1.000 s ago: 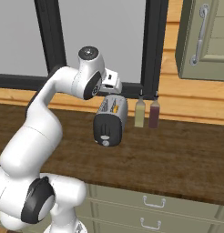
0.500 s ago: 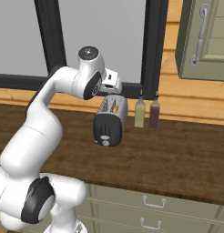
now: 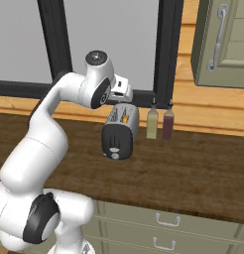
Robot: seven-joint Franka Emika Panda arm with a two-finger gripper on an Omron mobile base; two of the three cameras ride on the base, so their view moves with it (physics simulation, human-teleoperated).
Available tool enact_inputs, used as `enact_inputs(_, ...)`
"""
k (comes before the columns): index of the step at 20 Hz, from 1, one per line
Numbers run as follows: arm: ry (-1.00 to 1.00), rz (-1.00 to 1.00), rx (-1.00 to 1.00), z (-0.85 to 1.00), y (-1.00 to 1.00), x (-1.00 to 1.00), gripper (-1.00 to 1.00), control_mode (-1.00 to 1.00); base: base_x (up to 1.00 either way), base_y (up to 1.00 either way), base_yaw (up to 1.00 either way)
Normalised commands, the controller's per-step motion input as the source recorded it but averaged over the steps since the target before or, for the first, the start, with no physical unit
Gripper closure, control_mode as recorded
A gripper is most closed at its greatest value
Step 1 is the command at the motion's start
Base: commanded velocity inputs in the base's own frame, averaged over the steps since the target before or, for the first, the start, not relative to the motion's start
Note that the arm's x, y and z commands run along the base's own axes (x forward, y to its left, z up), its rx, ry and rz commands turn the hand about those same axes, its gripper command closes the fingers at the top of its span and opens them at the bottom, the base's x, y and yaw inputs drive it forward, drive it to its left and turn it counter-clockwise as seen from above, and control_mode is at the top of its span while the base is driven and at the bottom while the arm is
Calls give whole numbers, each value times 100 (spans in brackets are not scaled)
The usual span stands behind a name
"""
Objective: Start the toaster. Once the lever pops up, take the bread to the plate on the dining counter.
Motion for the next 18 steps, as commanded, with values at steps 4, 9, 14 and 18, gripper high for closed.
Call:
enact_inputs(4, 0, 0, 0, 0, 0, 0, -100, -100, 0, 0, 0)
enact_inputs(9, 0, 0, 0, 0, 0, 0, -100, -100, 0, 0, 0)
enact_inputs(14, 0, 0, 0, 0, 0, 0, -100, -100, 0, 0, 0)
enact_inputs(18, 0, 0, 0, 0, 0, 0, -100, -100, 0, 0, 0)
